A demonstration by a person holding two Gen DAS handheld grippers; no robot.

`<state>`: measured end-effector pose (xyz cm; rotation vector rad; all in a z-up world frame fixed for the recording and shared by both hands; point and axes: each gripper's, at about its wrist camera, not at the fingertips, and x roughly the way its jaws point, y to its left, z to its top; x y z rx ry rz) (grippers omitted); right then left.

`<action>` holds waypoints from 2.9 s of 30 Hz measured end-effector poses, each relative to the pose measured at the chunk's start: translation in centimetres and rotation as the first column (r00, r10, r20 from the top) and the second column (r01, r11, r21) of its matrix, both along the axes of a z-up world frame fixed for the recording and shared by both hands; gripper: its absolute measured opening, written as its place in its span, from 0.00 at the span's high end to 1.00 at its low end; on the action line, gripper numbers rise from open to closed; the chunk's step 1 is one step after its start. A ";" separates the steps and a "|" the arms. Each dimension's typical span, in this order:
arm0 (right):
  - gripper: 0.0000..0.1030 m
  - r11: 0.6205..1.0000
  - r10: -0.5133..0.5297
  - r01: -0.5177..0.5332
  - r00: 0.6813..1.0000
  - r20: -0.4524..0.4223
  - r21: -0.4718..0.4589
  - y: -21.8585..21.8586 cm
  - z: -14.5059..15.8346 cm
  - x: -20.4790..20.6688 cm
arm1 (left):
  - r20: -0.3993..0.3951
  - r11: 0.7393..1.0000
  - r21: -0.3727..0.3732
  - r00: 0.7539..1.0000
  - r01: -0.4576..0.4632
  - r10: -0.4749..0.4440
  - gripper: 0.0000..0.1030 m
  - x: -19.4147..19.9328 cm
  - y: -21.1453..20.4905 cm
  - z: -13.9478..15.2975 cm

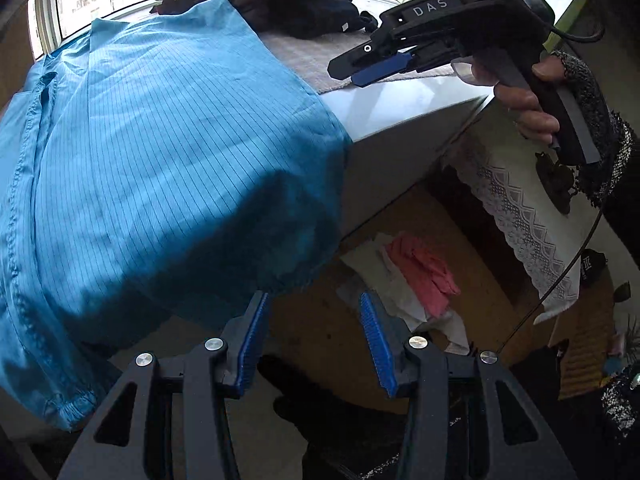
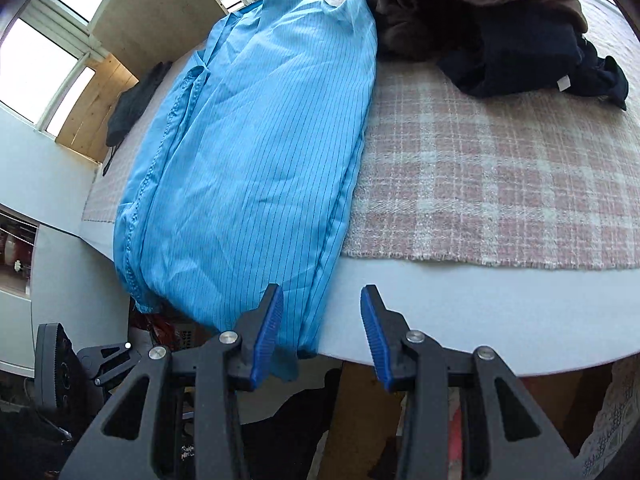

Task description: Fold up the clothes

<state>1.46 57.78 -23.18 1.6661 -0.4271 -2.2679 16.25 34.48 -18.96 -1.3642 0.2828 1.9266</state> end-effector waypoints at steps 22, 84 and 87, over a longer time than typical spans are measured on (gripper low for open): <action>0.95 0.995 0.095 -0.093 0.995 0.035 -0.042 -2.9 -1.9 -1.4 | -0.080 0.995 -0.065 0.995 -0.072 0.066 0.56 3.3 2.1 -1.0; 0.94 0.963 -0.214 0.227 0.972 0.095 -0.146 -0.7 1.5 -25.8 | -0.057 0.872 0.264 0.896 -0.412 0.440 0.91 -7.9 -2.4 3.7; 0.95 0.978 -0.175 0.178 0.984 0.036 -0.106 -3.5 4.0 -26.1 | -0.021 0.847 0.294 0.883 -0.444 0.470 0.91 -7.8 -4.1 3.7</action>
